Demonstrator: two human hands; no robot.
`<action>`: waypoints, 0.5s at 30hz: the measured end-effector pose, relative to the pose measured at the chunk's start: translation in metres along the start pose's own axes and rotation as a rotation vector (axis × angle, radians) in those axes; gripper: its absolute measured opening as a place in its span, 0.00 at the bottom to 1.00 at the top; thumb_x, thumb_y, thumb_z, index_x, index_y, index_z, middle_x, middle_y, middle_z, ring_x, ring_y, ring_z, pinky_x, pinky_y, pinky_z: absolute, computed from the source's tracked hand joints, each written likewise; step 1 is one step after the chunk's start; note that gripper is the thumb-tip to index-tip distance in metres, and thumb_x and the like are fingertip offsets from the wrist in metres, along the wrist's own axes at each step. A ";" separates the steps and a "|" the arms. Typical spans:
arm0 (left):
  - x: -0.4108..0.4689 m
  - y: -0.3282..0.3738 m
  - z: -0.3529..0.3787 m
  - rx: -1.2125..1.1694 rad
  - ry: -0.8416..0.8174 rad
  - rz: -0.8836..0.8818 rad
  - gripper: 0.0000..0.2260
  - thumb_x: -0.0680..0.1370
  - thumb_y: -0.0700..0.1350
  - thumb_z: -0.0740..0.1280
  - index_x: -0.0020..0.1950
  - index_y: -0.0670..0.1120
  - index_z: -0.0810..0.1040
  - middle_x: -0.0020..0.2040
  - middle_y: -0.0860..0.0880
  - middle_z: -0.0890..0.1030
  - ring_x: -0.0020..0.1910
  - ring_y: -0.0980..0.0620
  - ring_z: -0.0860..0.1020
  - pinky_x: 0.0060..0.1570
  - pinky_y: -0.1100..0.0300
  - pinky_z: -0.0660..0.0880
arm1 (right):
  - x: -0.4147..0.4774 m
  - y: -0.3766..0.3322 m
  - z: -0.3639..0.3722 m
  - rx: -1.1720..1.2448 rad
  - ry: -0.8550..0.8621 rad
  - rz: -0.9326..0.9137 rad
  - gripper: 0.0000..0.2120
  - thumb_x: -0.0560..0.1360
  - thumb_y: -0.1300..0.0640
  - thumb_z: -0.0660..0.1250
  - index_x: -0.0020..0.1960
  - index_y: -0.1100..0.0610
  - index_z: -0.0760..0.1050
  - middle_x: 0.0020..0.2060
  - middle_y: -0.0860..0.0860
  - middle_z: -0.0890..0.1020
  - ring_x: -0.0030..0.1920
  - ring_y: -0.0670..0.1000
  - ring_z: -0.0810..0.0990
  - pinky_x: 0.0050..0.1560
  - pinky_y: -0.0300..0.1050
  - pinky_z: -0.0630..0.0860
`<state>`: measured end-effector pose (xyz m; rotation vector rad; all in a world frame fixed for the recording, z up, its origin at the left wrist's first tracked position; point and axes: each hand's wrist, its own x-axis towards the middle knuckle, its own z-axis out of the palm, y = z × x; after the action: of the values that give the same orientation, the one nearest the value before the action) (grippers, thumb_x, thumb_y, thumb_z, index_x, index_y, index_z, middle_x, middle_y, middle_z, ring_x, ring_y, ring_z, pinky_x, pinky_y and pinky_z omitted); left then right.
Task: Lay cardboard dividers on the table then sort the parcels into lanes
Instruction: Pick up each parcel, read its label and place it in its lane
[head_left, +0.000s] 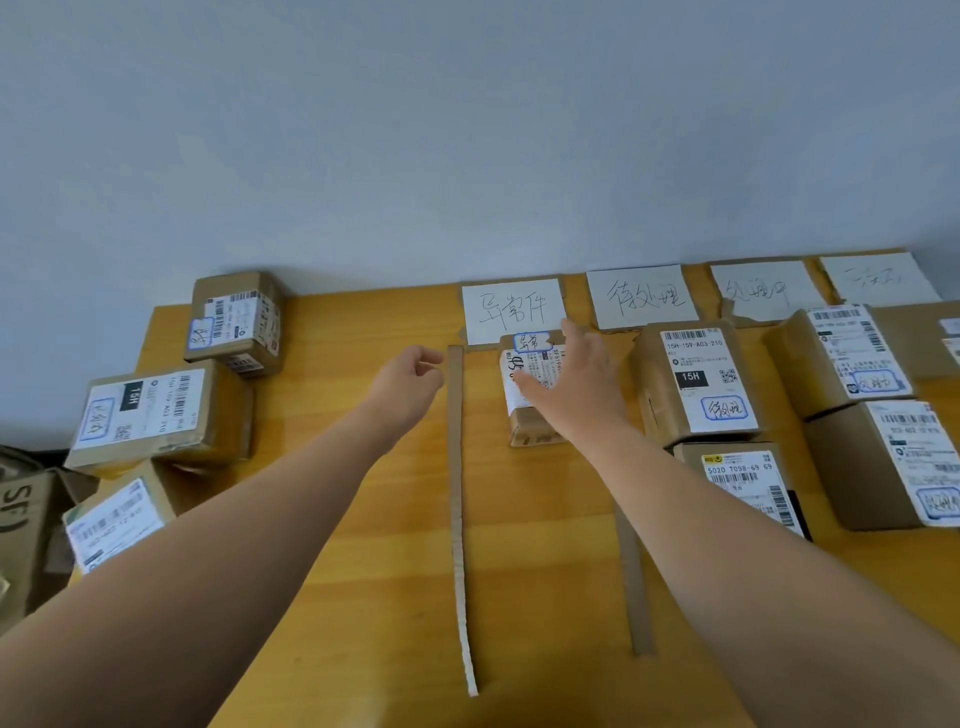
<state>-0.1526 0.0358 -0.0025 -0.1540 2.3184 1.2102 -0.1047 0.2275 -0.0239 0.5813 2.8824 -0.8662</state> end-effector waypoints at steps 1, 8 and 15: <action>-0.004 -0.002 -0.005 0.008 0.005 0.015 0.13 0.80 0.42 0.58 0.64 0.47 0.72 0.59 0.46 0.77 0.43 0.53 0.73 0.40 0.63 0.71 | -0.005 -0.004 -0.001 -0.014 0.019 -0.016 0.38 0.73 0.42 0.67 0.76 0.54 0.54 0.69 0.55 0.66 0.70 0.55 0.64 0.67 0.49 0.66; -0.048 -0.022 -0.061 0.042 0.055 0.200 0.12 0.81 0.41 0.58 0.62 0.46 0.74 0.58 0.47 0.78 0.47 0.49 0.76 0.39 0.63 0.71 | -0.064 -0.057 0.007 0.014 0.057 -0.022 0.28 0.77 0.56 0.62 0.75 0.52 0.59 0.71 0.54 0.62 0.68 0.54 0.66 0.57 0.49 0.75; -0.093 -0.087 -0.153 0.125 0.043 0.336 0.10 0.80 0.41 0.59 0.58 0.50 0.74 0.56 0.49 0.79 0.54 0.49 0.76 0.43 0.61 0.72 | -0.147 -0.134 0.064 0.119 0.093 0.036 0.23 0.78 0.56 0.61 0.73 0.53 0.61 0.69 0.53 0.61 0.56 0.51 0.72 0.47 0.44 0.71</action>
<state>-0.1042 -0.1496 0.0513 0.2669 2.5190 1.2187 -0.0218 0.0405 0.0178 0.7004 2.9069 -1.0381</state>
